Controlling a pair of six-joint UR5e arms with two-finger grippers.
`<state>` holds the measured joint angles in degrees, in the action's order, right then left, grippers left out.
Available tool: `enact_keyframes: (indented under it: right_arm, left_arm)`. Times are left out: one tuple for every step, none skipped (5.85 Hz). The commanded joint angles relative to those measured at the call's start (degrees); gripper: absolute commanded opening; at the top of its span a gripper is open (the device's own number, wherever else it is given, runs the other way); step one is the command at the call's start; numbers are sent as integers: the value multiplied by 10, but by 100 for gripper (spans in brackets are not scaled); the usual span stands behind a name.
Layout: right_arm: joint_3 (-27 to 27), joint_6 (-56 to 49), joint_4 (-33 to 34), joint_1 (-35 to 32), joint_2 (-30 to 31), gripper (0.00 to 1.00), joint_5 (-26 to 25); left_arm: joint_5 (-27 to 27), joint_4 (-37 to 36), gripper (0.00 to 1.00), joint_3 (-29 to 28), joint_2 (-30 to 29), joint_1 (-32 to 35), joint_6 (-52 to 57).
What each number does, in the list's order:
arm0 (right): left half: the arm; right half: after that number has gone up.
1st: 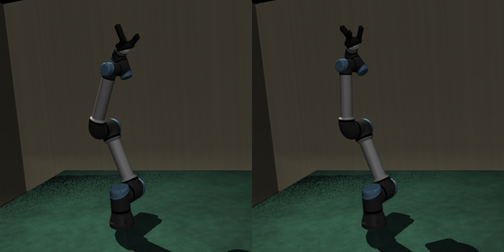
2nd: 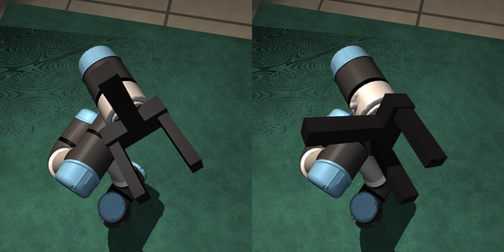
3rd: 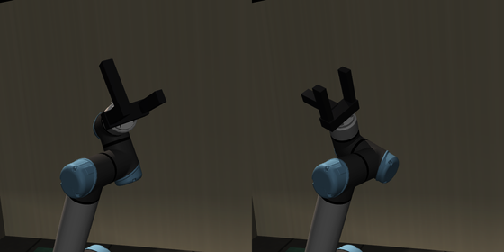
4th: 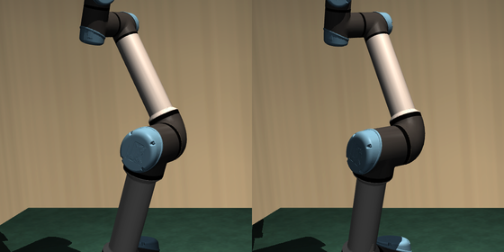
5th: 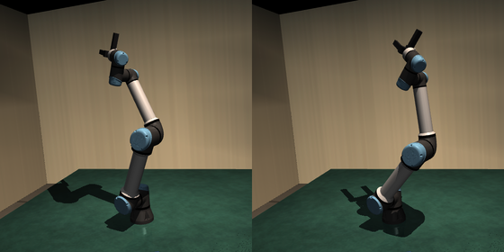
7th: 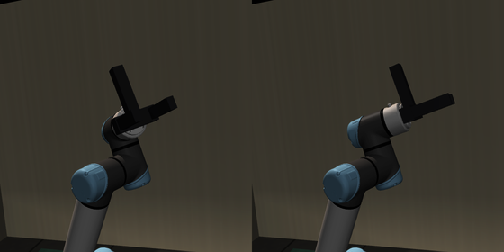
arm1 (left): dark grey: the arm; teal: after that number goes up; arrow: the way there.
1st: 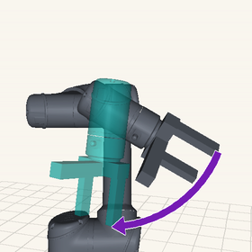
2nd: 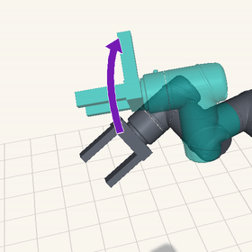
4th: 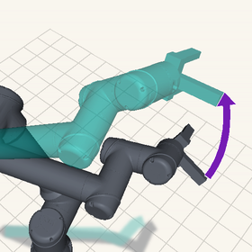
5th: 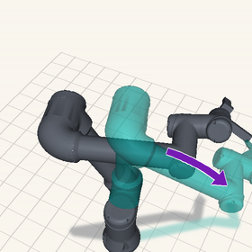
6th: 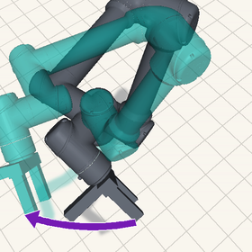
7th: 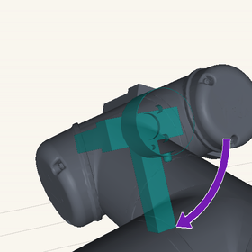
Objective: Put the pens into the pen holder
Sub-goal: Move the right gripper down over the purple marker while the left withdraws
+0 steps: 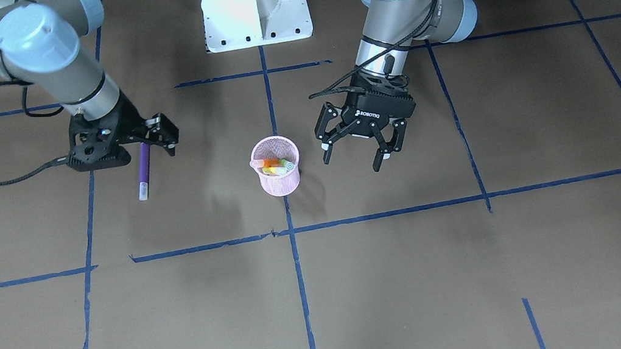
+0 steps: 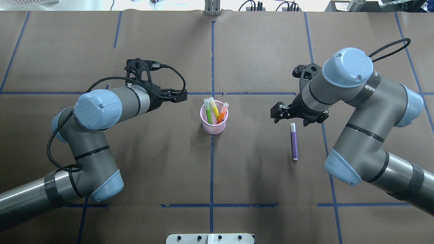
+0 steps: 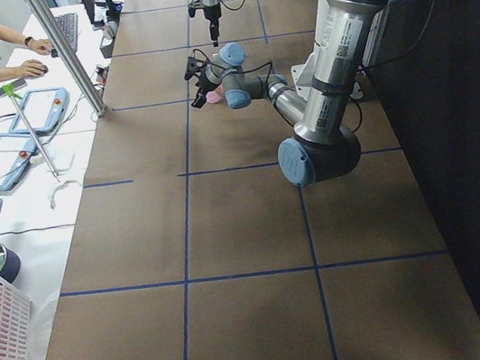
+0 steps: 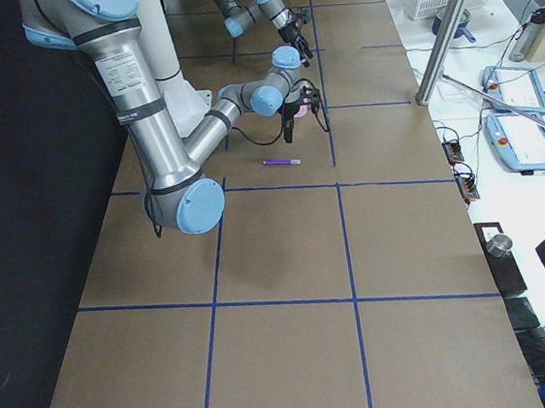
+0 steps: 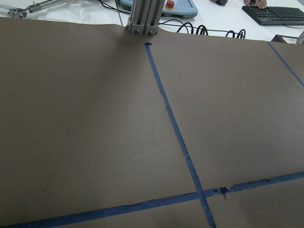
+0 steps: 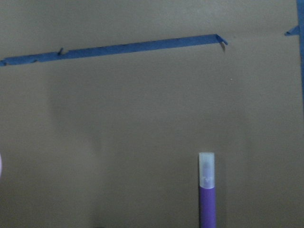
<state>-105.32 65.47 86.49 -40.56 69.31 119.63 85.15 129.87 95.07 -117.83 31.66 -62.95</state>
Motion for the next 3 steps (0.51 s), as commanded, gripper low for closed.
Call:
enact_keyframes:
  right_arm:
    - [48, -45, -4, -20, 2, 97, 71]
    - [71, -42, -4, -22, 0, 96, 71]
    - [122, -43, -4, -22, -30, 90, 73]
  left_arm:
    - [-2, 1, 100, 0, 3, 2, -1]
    - [-2, 1, 100, 0, 3, 2, -2]
    - [-2, 1, 100, -1, 3, 1, -5]
